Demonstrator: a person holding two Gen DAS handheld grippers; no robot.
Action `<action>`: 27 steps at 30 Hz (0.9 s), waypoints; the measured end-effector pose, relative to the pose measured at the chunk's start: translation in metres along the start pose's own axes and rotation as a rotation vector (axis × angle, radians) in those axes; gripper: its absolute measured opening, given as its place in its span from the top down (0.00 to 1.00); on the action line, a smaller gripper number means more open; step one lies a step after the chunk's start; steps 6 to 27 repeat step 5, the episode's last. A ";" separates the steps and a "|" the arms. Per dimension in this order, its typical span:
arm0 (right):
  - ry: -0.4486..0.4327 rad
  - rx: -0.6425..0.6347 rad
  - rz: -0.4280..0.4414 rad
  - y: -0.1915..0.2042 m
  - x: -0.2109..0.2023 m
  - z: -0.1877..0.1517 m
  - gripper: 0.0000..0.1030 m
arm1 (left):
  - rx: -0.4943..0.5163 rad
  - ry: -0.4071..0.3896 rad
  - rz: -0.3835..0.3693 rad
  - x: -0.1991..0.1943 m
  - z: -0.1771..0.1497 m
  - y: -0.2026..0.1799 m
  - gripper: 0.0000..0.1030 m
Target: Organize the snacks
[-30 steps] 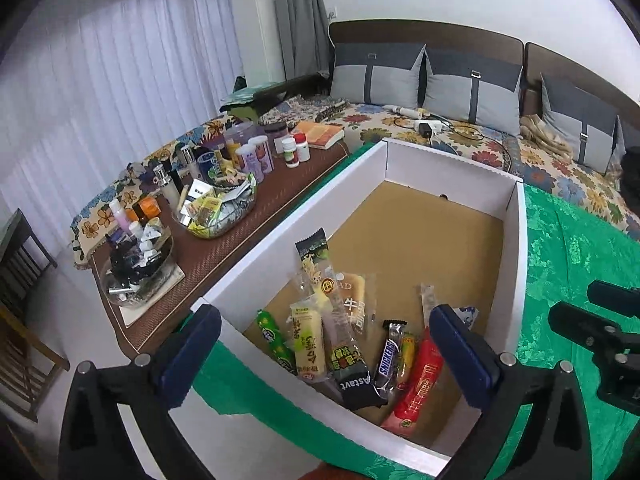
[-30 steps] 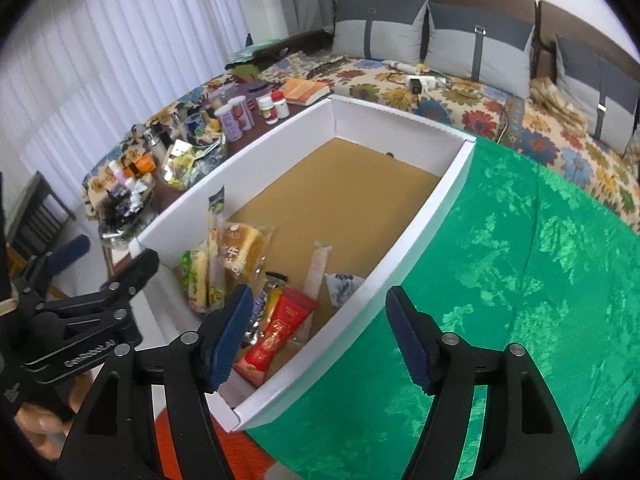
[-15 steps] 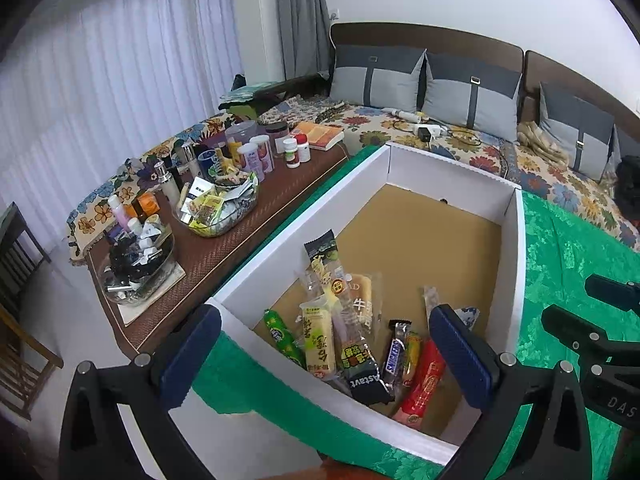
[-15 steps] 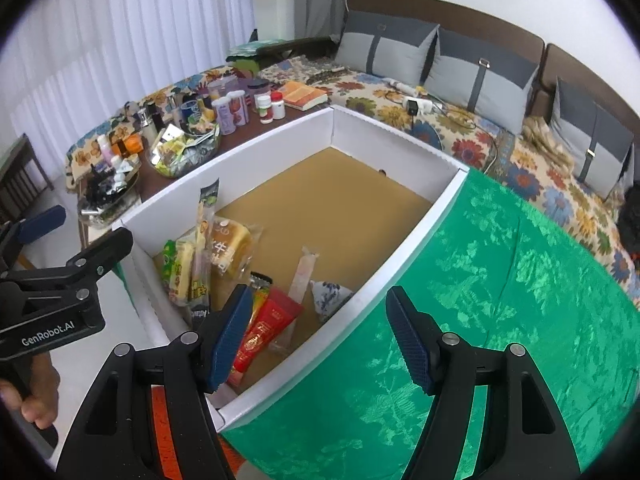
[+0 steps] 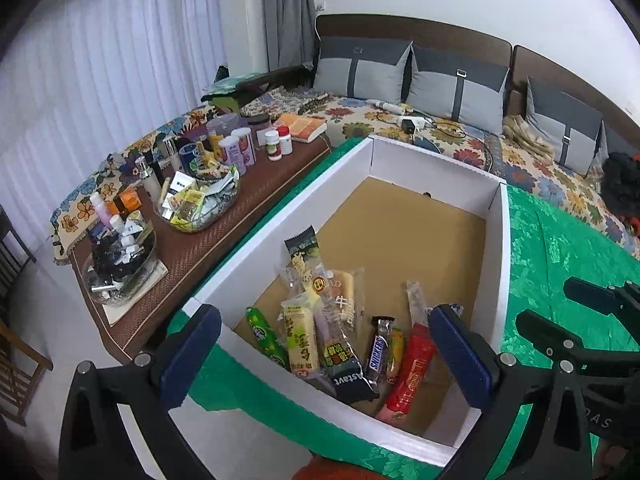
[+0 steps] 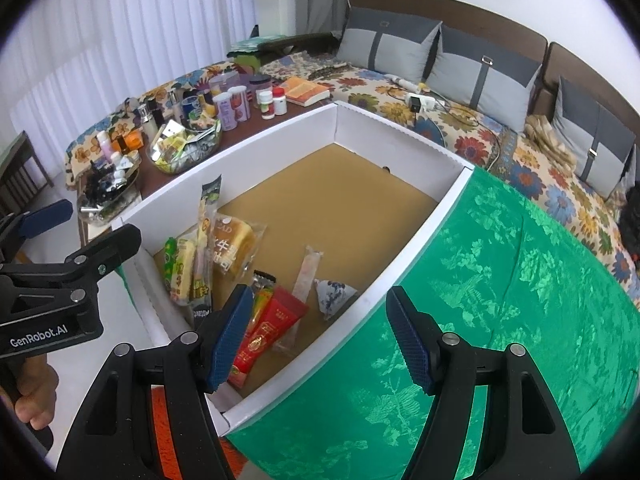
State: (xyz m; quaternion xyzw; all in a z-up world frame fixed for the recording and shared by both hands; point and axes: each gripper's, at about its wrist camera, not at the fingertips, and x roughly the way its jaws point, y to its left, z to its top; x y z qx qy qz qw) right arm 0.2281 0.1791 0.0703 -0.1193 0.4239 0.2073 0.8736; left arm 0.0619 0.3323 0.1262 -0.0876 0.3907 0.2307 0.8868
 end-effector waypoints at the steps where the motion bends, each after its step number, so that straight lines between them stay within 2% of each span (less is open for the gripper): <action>1: 0.000 0.002 0.002 0.000 0.001 0.000 0.30 | -0.006 0.005 0.008 0.001 -0.001 0.000 0.00; 27: 0.000 0.002 0.011 0.000 0.001 0.000 0.30 | -0.008 -0.010 -0.001 -0.001 -0.003 -0.002 0.00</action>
